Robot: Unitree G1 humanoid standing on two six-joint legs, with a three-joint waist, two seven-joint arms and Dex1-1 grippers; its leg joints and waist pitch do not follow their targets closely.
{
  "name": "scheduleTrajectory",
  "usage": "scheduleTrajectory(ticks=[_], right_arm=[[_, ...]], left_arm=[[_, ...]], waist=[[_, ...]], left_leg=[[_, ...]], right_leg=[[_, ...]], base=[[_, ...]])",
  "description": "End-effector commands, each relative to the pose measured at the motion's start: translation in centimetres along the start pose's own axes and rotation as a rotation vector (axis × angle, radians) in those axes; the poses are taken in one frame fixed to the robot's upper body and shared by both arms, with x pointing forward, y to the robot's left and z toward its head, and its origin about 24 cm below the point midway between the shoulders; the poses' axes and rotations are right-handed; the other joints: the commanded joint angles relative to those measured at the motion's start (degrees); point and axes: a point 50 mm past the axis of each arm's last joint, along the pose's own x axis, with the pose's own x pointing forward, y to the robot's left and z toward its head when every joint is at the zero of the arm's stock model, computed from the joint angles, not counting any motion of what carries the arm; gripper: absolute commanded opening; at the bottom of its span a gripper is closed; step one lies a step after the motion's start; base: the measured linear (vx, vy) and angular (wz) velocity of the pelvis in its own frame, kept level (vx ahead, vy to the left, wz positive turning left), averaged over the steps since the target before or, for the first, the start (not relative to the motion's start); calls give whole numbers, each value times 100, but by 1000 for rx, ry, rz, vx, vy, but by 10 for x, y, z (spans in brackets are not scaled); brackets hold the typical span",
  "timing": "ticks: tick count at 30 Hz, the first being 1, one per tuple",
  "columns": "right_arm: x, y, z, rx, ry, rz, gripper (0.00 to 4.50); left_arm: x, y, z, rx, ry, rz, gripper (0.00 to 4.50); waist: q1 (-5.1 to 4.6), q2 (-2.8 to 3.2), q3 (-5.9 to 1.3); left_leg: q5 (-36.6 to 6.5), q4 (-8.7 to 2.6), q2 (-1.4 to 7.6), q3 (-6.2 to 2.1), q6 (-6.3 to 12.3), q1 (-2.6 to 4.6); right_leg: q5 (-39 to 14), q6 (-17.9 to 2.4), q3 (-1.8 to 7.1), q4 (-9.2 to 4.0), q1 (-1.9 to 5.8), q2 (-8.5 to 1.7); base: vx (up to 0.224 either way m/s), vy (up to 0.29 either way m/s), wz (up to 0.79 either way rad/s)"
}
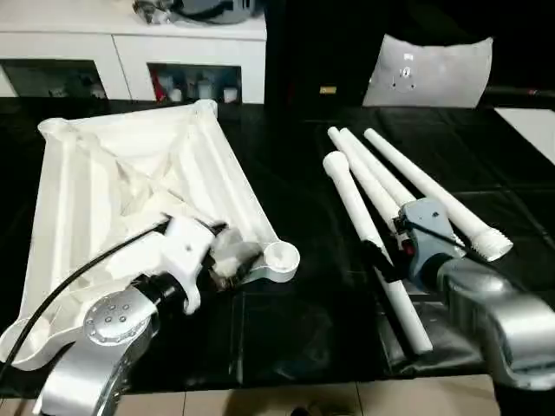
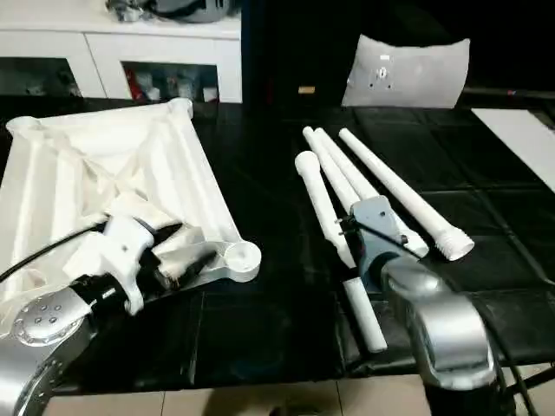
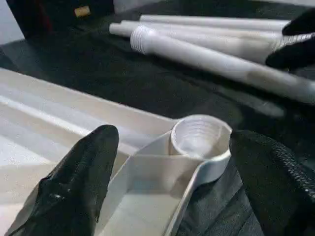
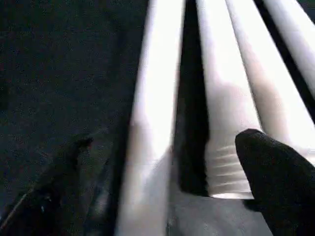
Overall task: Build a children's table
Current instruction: Insert table leg to table base
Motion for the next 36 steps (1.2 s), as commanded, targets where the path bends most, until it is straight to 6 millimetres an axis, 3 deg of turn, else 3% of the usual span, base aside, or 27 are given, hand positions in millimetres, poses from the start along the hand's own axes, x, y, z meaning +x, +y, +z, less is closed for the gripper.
scheduleTrajectory(ticks=[1, 3, 6, 16, 18, 25, 28, 33, 36], right_arm=[[0, -3, -4, 21, 61, 0, 450], [0, 0, -8, 58, 113, 49, 450], [0, 3, -12, 96, 143, 90, 410], [4, 6, -28, 132, 248, 124, 324], [5, 5, -32, 135, 268, 122, 306], [6, 5, -39, 164, 295, 129, 246], [6, 4, -39, 166, 295, 132, 210], [7, 3, -38, 142, 283, 138, 166], [8, 2, -32, 128, 253, 137, 156]], left_arm=[[0, -2, 7, 31, -9, -32, 394], [0, -2, 8, 53, -5, -44, 394], [-1, -2, 8, 74, -1, -70, 398], [-1, 1, 7, 181, 36, -70, 398], [-1, 2, 5, 211, 48, -64, 398], [-2, 4, 4, 271, 65, -65, 398], [-1, 5, 5, 295, 59, -62, 398], [4, 10, 10, 394, 37, -38, 398], [9, 10, 14, 452, 2, -54, 398]], waist=[[23, 42, -279], [36, 59, -267], [47, 62, -247], [41, 41, -230], [42, 14, -239], [43, 66, -232], [39, 61, -238], [35, 69, -252], [40, 66, -261]], left_leg=[[391, -467, 498, -125, 329, -120], [355, -477, 526, -125, 321, -110], [94, -496, 549, -119, 229, -93], [-395, -532, 547, -105, 17, -96], [-359, -529, 541, -98, 30, -110], [-441, -543, 558, -104, -31, -108], [-390, -544, 560, -100, -35, -115], [-481, -537, 552, -101, -34, -112], [-397, -537, 560, -101, -23, -119]], right_leg=[[-555, -1305, 362, -358, 346, -614], [-584, -1358, 345, -361, 353, -628], [-888, -1341, 339, -385, 340, -639], [-1787, -1012, 322, -475, 297, -633], [-1785, -988, 324, -478, 306, -636], [-1786, -995, 309, -468, 282, -633], [-1626, -1031, 309, -456, 292, -631], [-1791, -955, 311, -479, 295, -626], [-1683, -982, 308, -475, 300, -631]], base=[[0, 0, 0], [0, 0, 0], [0, 0, 0], [0, 0, 0], [0, 0, 0], [0, 0, 0], [0, 0, 0], [0, 0, 0], [0, 0, 0]])
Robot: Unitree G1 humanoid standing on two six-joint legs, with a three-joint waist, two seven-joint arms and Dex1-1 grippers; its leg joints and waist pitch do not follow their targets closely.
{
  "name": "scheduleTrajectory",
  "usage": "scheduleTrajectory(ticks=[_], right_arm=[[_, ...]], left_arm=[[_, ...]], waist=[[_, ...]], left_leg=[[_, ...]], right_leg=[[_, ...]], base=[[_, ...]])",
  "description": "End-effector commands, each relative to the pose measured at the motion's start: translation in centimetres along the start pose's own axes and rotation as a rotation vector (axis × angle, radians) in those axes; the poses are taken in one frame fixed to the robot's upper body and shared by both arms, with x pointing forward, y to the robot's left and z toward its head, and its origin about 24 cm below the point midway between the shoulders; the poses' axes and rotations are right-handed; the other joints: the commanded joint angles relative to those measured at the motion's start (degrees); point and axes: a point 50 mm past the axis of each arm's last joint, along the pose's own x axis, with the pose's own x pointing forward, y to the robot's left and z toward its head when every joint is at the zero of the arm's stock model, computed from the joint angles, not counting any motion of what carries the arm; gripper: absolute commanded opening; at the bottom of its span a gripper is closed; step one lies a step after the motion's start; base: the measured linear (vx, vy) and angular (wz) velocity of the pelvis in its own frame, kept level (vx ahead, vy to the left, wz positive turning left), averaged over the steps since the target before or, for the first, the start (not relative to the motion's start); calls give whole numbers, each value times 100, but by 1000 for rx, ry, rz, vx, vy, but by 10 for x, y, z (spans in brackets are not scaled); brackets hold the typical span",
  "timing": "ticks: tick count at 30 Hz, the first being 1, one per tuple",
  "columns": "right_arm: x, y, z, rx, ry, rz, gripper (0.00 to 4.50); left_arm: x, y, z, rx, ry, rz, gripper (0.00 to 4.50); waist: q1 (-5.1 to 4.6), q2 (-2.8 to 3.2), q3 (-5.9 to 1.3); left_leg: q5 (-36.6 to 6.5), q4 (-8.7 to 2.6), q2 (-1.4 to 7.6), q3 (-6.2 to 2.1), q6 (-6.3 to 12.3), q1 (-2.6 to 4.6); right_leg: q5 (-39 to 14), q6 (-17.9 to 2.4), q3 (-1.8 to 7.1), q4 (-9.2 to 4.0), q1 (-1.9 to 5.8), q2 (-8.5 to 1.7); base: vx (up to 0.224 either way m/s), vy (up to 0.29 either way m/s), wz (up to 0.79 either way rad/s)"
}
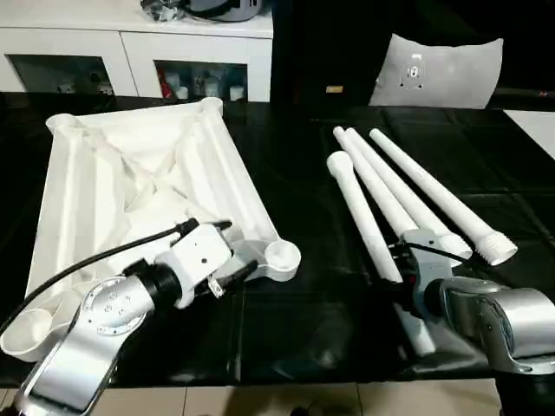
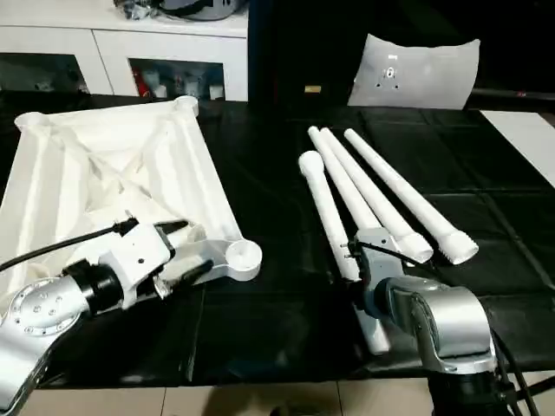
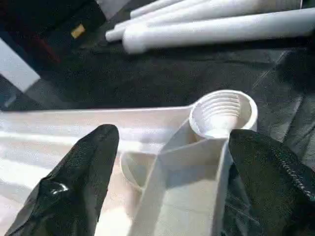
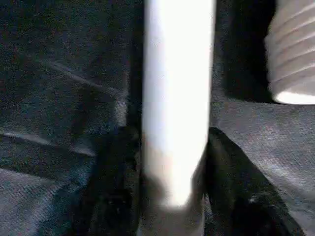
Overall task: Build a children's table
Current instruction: Insert table leg to table base
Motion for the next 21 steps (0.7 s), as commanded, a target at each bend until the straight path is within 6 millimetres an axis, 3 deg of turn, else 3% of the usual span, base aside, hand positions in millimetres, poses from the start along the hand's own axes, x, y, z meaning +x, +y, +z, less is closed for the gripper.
scheduleTrajectory(ticks=[1, 5, 8, 10, 13, 16, 18, 21], right_arm=[[0, 0, 4, -6, -19, 7, 144], [0, 0, 8, -8, -31, 12, 140], [-3, 2, 15, -31, -60, 30, 139], [-8, 5, 29, -74, -119, 55, 139], [-15, 11, 48, -128, -195, 97, 139], [-19, 19, 62, -180, -253, 147, 139], [-21, 28, 70, -222, -276, 186, 139], [-23, 36, 76, -254, -291, 223, 139]], left_arm=[[4, 2, 9, 75, -46, -6, 398], [9, 6, 14, 125, -82, 8, 398], [16, 13, 21, 221, -113, 18, 398], [23, 18, 24, 382, -121, -11, 398], [33, 22, 31, 491, -148, -52, 398], [43, 24, 39, 556, -178, -89, 398], [53, 25, 44, 640, -195, -120, 398], [63, 29, 48, 752, -196, -121, 398]], waist=[[19, 65, -276], [26, 54, -293], [37, 45, -299], [43, 19, -313], [48, -9, -326], [69, 30, -334], [88, 18, -350], [151, 13, -354]], left_leg=[[-378, -509, 478, -118, 82, -107], [-225, -496, 479, -114, 70, -110], [-233, -492, 469, -109, 103, -111], [-174, -491, 472, -114, 135, -111], [-127, -482, 467, -108, 145, -99], [51, -467, 482, -104, 119, -102], [215, -459, 487, -92, 109, -111], [250, -461, 492, -81, 95, -109]], right_leg=[[-1572, -981, 395, -462, 300, -636], [-1368, -1062, 387, -434, 317, -640], [-1448, -1015, 385, -454, 323, -634], [-1459, -943, 390, -440, 332, -645], [-1470, -905, 385, -441, 323, -647], [-1219, -976, 383, -413, 323, -660], [-920, -1076, 390, -376, 343, -666], [-887, -1056, 393, -374, 355, -668]], base=[[0, 0, 0], [0, 0, 0], [0, 0, 0], [0, 0, 0], [0, 0, 0], [0, 0, 0], [0, 0, 0], [0, 0, 0]])
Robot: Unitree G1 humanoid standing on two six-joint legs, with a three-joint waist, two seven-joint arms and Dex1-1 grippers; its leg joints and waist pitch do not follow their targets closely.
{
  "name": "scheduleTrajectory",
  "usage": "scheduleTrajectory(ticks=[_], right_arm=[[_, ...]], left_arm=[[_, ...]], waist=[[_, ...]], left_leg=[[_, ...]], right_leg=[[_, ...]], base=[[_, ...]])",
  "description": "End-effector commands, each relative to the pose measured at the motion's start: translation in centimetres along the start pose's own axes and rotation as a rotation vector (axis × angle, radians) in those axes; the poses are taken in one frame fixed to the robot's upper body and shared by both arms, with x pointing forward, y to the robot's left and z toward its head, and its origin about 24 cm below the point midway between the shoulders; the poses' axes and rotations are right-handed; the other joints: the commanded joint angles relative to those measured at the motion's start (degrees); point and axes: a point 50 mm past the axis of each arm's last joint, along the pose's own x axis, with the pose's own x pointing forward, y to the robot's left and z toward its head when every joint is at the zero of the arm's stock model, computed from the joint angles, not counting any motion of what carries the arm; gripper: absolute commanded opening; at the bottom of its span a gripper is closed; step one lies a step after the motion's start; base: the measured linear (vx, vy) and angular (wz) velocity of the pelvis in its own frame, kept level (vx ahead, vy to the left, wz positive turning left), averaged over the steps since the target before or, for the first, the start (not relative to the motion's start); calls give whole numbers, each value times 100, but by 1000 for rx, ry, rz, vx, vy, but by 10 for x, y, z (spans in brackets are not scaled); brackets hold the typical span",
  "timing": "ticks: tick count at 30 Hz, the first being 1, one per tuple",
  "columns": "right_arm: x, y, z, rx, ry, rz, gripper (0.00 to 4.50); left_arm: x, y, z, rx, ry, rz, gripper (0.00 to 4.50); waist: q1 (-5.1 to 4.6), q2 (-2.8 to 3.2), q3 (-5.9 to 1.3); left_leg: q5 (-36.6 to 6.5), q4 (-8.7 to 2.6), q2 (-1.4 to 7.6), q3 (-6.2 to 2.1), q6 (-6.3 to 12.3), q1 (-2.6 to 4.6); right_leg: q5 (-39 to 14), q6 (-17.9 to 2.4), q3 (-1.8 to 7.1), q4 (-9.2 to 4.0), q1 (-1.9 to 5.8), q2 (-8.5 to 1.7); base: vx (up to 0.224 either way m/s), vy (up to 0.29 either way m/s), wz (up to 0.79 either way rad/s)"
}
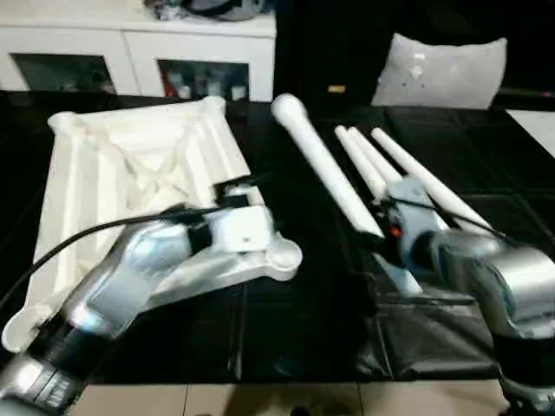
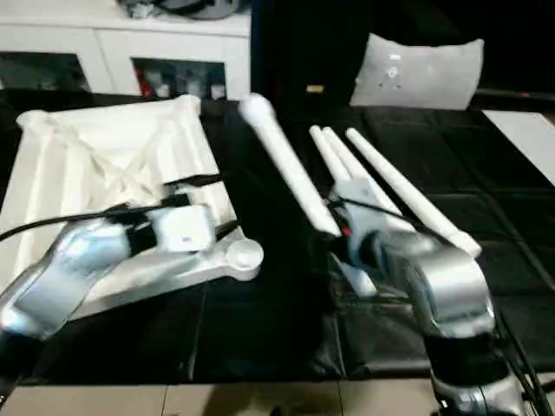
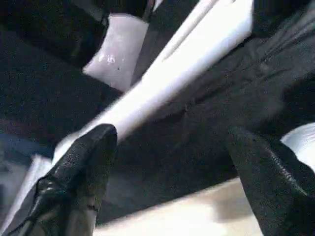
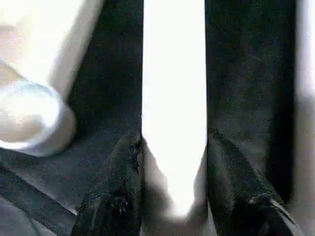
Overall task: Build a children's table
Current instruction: Insert table leg to table base
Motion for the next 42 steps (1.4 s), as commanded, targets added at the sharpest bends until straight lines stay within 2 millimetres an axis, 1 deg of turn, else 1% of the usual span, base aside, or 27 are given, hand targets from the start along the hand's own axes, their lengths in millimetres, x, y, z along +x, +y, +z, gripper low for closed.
scheduleTrajectory(ticks=[1, 2, 3, 4, 6, 8, 9, 10, 11, 12, 14, 16, 17, 18, 20, 22, 24, 25, 26, 27, 28, 31, 33, 34, 36, 40, 42], right_arm=[[-2, 5, 9, -28, -38, 37, 139], [-2, 8, 11, -32, -42, 53, 139], [-2, 10, 13, -44, -48, 73, 139], [-2, 12, 14, -48, -52, 87, 139], [-4, 19, 19, -59, -73, 144, 139], [-6, 23, 23, -56, -88, 186, 139], [-6, 24, 24, -56, -93, 197, 139], [-6, 25, 25, -57, -96, 211, 139], [-6, 25, 25, -57, -96, 211, 139], [-7, 28, 27, -59, -102, 233, 139], [-7, 29, 27, -62, -103, 241, 139], [-7, 30, 28, -69, -101, 255, 139], [-7, 31, 27, -72, -100, 261, 139], [-7, 33, 27, -75, -98, 270, 139], [-7, 33, 27, -76, -97, 274, 139], [-6, 35, 26, -78, -92, 283, 139], [-6, 35, 25, -76, -88, 284, 139], [-6, 35, 24, -76, -87, 284, 139], [-6, 35, 24, -76, -87, 284, 139], [-6, 35, 23, -74, -83, 285, 139], [-6, 35, 23, -74, -83, 285, 139], [-6, 35, 22, -75, -77, 287, 139], [-6, 35, 22, -75, -75, 285, 139], [-6, 35, 22, -76, -74, 283, 139], [-5, 34, 22, -77, -73, 279, 139], [-4, 32, 24, -91, -77, 256, 139], [-3, 32, 27, -112, -119, 242, 139]], left_arm=[[5, 1, 5, 117, -34, -39, 398], [7, 3, 4, 157, -32, -36, 398], [10, 7, 3, 193, -28, -28, 398], [12, 8, 2, 215, -29, -22, 398], [18, 13, -1, 278, -29, -7, 398], [21, 15, -1, 327, -36, -1, 398], [23, 15, -1, 345, -38, 0, 398], [26, 14, -2, 380, -42, -5, 379], [26, 14, -2, 380, -42, -5, 379], [29, 12, -3, 431, -53, -32, 368], [31, 11, -3, 452, -57, -43, 357], [33, 11, -5, 482, -57, -66, 334], [34, 10, -6, 495, -56, -79, 325], [34, 9, -9, 522, -54, -94, 316], [35, 8, -10, 530, -55, -103, 305], [35, 6, -15, 539, -48, -113, 275], [35, 6, -17, 532, -46, -113, 272], [35, 6, -17, 527, -46, -113, 253], [35, 6, -17, 527, -46, -113, 253], [34, 6, -21, 523, -41, -117, 239], [34, 6, -21, 523, -41, -117, 239], [34, 5, -26, 535, -22, -135, 207], [34, 4, -27, 539, -24, -147, 198], [34, 3, -27, 541, -30, -154, 191], [33, 3, -28, 548, -36, -164, 176], [33, 3, -28, 564, -46, -179, 171], [33, 5, -29, 563, -44, -173, 170]], waist=[[18, -27, -359], [21, -10, -363], [32, -23, -360], [35, -17, -363], [51, -24, -371], [57, -47, -380], [59, -39, -376], [59, -91, -377], [65, -76, -364], [63, -87, -372], [67, -87, -372], [72, -115, -377], [84, -107, -366], [92, -112, -367], [99, -121, -366], [106, -128, -369], [118, -127, -377], [120, -130, -376], [129, -134, -376], [144, -134, -380], [149, -135, -380], [176, -144, -398], [180, -160, -389], [185, -151, -389], [180, -166, -388], [179, -174, -375], [180, -178, -378]], left_leg=[[220, -463, 482, -92, 81, -91], [251, -465, 490, -94, 52, -90], [255, -462, 482, -92, 43, -100], [250, -465, 489, -93, 25, -86], [304, -459, 494, -92, 28, -99], [369, -460, 513, -90, 14, -96], [388, -461, 516, -87, 5, -98], [394, -463, 513, -71, 5, -100], [372, -464, 506, -68, -5, -103], [334, -459, 508, -56, -25, -93], [335, -462, 515, -53, -31, -100], [389, -460, 519, -47, -29, -93], [339, -462, 511, -39, -14, -94], [311, -465, 522, -37, -41, -88], [338, -464, 533, -41, -66, -88], [405, -463, 537, -40, -73, -89], [495, -456, 533, -33, -71, -90], [518, -456, 535, -32, -68, -90], [520, -455, 534, -26, -68, -90], [540, -452, 537, -23, -74, -93], [560, -448, 527, -17, -65, -99], [657, -435, 523, -14, -30, -102], [632, -441, 524, -12, -24, -116], [623, -442, 530, -17, -28, -120], [570, -436, 526, -10, -30, -123], [487, -441, 526, -9, -46, -121], [474, -436, 519, -5, -69, -133]], right_leg=[[-910, -1029, 403, -371, 373, -676], [-866, -1042, 404, -353, 374, -688], [-877, -1012, 400, -372, 378, -678], [-879, -1005, 403, -361, 373, -682], [-769, -994, 404, -345, 392, -691], [-682, -993, 410, -325, 395, -710], [-667, -1023, 406, -319, 389, -713], [-699, -1029, 407, -332, 392, -712], [-766, -1016, 409, -337, 378, -703], [-831, -1007, 409, -341, 376, -710], [-872, -968, 412, -339, 376, -713], [-822, -957, 413, -326, 368, -717], [-876, -935, 416, -351, 349, -708], [-890, -947, 415, -341, 348, -713], [-800, -975, 415, -330, 350, -717], [-664, -1017, 415, -307, 356, -719], [-500, -1074, 417, -287, 359, -716], [-466, -1083, 416, -284, 356, -714], [-453, -1095, 418, -280, 356, -716], [-421, -1109, 421, -273, 356, -718], [-401, -1108, 419, -274, 356, -709], [-282, -1096, 421, -257, 353, -709], [-331, -1085, 420, -265, 355, -713], [-358, -1087, 419, -262, 359, -724], [-425, -1077, 422, -273, 352, -722], [-615, -1026, 420, -288, 337, -717], [-674, -991, 422, -289, 339, -714]], base=[[0, 0, 0], [0, 0, 0], [0, 0, 0], [0, 0, 0], [0, 0, 0], [0, 0, 0], [0, 0, 0], [0, 0, 0], [0, 0, 0], [0, 0, 0], [0, 0, 0], [0, 0, 0], [0, 0, 0], [0, 0, 0], [0, 0, 0], [0, 0, 0], [0, 0, 0], [0, 0, 0], [0, 0, 0], [0, 0, 0], [0, 0, 0], [0, 0, 0], [0, 0, 0], [0, 0, 0], [0, 0, 0], [0, 0, 0], [0, 0, 0]])
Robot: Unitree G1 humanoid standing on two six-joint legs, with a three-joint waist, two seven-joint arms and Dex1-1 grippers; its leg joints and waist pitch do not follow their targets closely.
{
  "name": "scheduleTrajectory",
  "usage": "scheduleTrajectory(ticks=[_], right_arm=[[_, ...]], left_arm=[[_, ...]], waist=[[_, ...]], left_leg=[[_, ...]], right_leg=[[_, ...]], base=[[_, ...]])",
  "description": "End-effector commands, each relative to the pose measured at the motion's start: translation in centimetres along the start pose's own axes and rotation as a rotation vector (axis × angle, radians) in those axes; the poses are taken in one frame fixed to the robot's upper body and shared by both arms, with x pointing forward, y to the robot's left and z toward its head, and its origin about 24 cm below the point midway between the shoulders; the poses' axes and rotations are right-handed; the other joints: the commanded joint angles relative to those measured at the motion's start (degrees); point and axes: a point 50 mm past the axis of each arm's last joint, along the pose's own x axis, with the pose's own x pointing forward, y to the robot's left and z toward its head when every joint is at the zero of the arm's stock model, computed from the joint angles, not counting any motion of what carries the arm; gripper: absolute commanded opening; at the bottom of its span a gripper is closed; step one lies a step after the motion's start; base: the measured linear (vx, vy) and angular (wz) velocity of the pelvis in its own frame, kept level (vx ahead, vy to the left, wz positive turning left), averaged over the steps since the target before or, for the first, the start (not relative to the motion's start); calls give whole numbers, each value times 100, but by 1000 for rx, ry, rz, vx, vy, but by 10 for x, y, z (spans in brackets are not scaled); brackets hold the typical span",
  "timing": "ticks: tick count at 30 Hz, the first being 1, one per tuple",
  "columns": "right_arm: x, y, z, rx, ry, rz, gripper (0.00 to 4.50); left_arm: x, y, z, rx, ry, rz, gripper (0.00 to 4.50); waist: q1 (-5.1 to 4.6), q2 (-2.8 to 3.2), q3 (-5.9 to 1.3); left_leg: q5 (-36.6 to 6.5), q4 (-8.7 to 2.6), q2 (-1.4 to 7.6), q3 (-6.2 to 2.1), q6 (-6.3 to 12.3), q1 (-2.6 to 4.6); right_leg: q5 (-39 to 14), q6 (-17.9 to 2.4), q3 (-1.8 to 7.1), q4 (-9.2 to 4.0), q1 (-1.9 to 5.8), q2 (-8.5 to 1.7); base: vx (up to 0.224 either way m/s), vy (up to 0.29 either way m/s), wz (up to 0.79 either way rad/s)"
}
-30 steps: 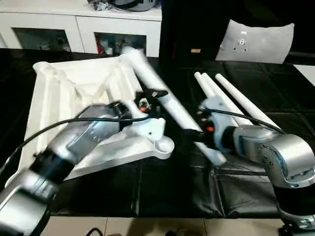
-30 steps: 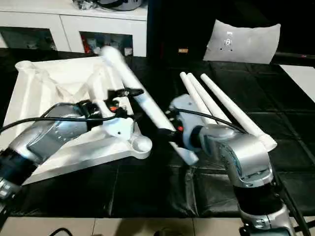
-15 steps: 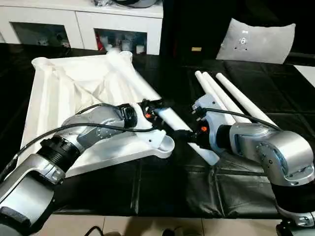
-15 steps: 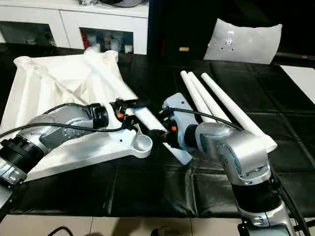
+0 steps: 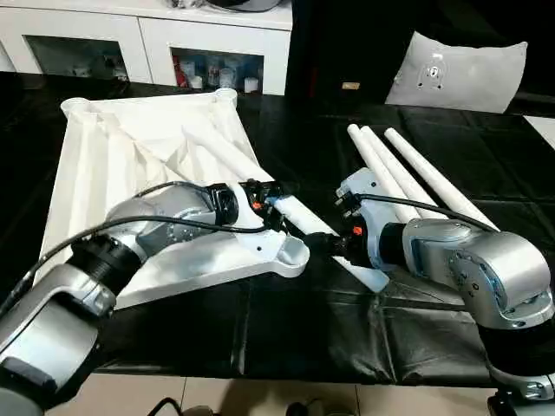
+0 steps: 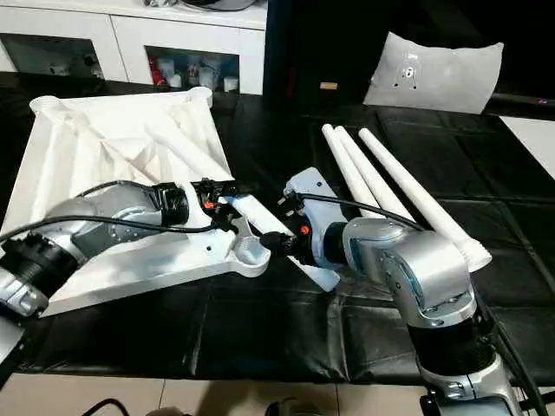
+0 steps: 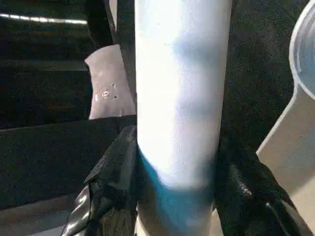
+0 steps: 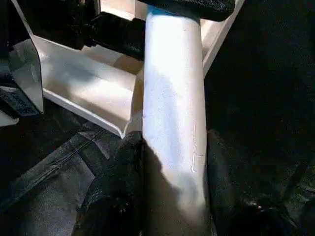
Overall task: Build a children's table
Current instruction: Insert table leg to table base
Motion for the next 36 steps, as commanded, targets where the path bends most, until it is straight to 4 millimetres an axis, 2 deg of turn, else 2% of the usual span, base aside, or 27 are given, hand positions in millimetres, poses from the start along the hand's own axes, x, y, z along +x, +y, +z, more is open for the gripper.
scheduleTrajectory(ticks=[1, 2, 3, 4, 7, 9, 13, 14, 15, 17, 18, 20, 21, 22, 24, 27, 28, 29, 30, 31, 32, 34, 35, 36], right_arm=[[-3, -2, 11, -60, -104, -33, 139], [-3, -3, 14, -76, -155, -45, 139], [-3, -5, 16, -85, -193, -60, 195], [-2, -7, 17, -83, -206, -69, 195], [-4, -11, 19, -33, -227, -73, 215], [-11, -16, 25, -33, -278, -85, 245], [-24, -19, 31, -25, -338, -34, 278], [-29, -21, 35, -13, -384, -20, 288], [-38, -27, 47, -5, -507, -30, 300], [-41, -30, 50, 3, -555, -44, 300], [-49, -40, 60, 31, -655, -111, 322], [-55, -47, 65, 54, -719, -159, 336], [-69, -64, 73, 108, -856, -271, 342], [-71, -67, 72, 110, -858, -286, 354], [-76, -77, 67, 115, -852, -342, 368], [-77, -83, 59, 149, -845, -350, 388], [-78, -86, 55, 155, -849, -355, 411], [-78, -86, 53, 154, -844, -364, 421], [-77, -87, 51, 156, -840, -369, 421], [-75, -87, 49, 153, -831, -366, 429], [-70, -84, 46, 133, -804, -349, 440], [-67, -82, 45, 123, -793, -340, 450], [-59, -75, 44, 79, -753, -297, 450], [-57, -72, 44, 63, -741, -281, 450]], left_arm=[[0, -1, -2, 27, 2, -36, 170], [-1, 0, -3, 25, 8, -30, 170], [-1, 1, -5, 18, 16, -22, 170], [-2, 2, -6, 12, 23, -15, 170], [-5, 3, -11, -5, 42, 0, 170], [-8, 3, -16, -27, 69, 11, 170], [-16, 5, -27, -54, 123, 38, 170], [-19, 7, -31, -69, 143, 52, 170], [-22, 9, -36, -100, 169, 74, 170], [-23, 10, -38, -113, 176, 82, 170], [-26, 13, -41, -146, 189, 110, 170], [-27, 15, -43, -168, 197, 129, 170], [-34, 23, -49, -267, 215, 204, 170], [-35, 25, -49, -283, 215, 218, 170], [-42, 34, -52, -357, 215, 283, 170], [-48, 46, -53, -466, 198, 365, 170], [-54, 53, -55, -538, 185, 410, 170], [-57, 58, -55, -591, 171, 441, 170], [-60, 62, -56, -639, 154, 467, 170], [-64, 70, -55, -715, 113, 509, 170], [-68, 80, -52, -849, 30, 579, 170], [-70, 85, -51, -908, -11, 606, 170], [-73, 99, -47, -1036, -117, 667, 170], [-74, 104, -46, -1071, -150, 680, 170]], waist=[[27, -42, -446], [29, -36, -444], [30, -33, -444], [23, -12, -451], [12, -22, -453], [15, -11, -453], [26, 4, -459], [26, 3, -455], [31, 3, -461], [37, 2, -469], [39, 45, -464], [26, 23, -477], [15, 70, -488], [24, 91, -490], [38, 76, -481], [48, 65, -483], [51, 55, -483], [67, 66, -476], [58, 66, -477], [55, 58, -475], [73, 45, -472], [79, 40, -462], [68, -9, -460], [86, 19, -459]], left_leg=[[390, -428, 461, -86, 1, -71], [351, -428, 458, -84, 1, -78], [322, -429, 465, -82, 1, -78], [325, -424, 458, -85, -8, -85], [342, -423, 438, -80, -19, -93], [297, -427, 464, -80, -10, -74], [348, -427, 462, -86, 41, -71], [327, -429, 464, -85, 48, -72], [307, -421, 459, -78, 80, -76], [322, -423, 460, -69, 75, -71], [357, -433, 468, -81, 46, -68], [393, -429, 462, -69, 23, -69], [392, -420, 447, -58, -28, -63], [403, -419, 444, -56, -60, -56], [352, -420, 424, -33, -109, -61], [382, -419, 419, -32, -25, -85], [350, -420, 420, -26, 10, -79], [331, -425, 440, -21, 10, -72], [293, -429, 439, -21, 40, -63], [278, -430, 436, -21, 34, -65], [262, -429, 441, -9, -3, -60], [203, -418, 431, 10, -4, -68], [171, -422, 418, 15, 53, -84], [217, -408, 412, 17, 85, -82]], right_leg=[[-695, -969, 418, -342, 430, -713], [-747, -949, 419, -356, 427, -715], [-776, -927, 416, -360, 414, -720], [-750, -924, 414, -349, 417, -717], [-696, -916, 415, -351, 427, -697], [-710, -940, 410, -351, 404, -693], [-516, -1017, 403, -326, 422, -693], [-524, -1027, 401, -328, 418, -694], [-528, -1047, 400, -338, 426, -704], [-536, -1075, 396, -333, 408, -706], [-499, -1095, 390, -318, 406, -700], [-409, -1131, 385, -310, 403, -692], [-353, -1186, 388, -301, 388, -692], [-317, -1209, 391, -297, 392, -699], [-197, -1306, 387, -291, 415, -667], [-98, -1351, 382, -284, 446, -669], [-187, -1348, 379, -293, 448, -672], [-259, -1374, 381, -294, 439, -697], [-338, -1361, 364, -310, 421, -659], [-369, -1357, 367, -302, 431, -666], [-465, -1386, 371, -293, 429, -698], [-575, -1436, 363, -323, 418, -682], [-677, -1383, 359, -339, 428, -661], [-712, -1394, 354, -336, 423, -673]], base=[[0, 0, 0], [0, 0, 0], [0, 0, 0], [0, 0, 0], [0, 0, 0], [0, 0, 0], [0, 0, 0], [0, 0, 0], [0, 0, 0], [0, 0, 0], [0, 0, 0], [0, 0, 0], [0, 0, 0], [0, 0, 0], [0, 0, 0], [0, 0, 0], [0, 0, 0], [0, 0, 0], [0, 0, 0], [0, 0, 0], [0, 0, 0], [0, 0, 0], [0, 0, 0], [0, 0, 0]])
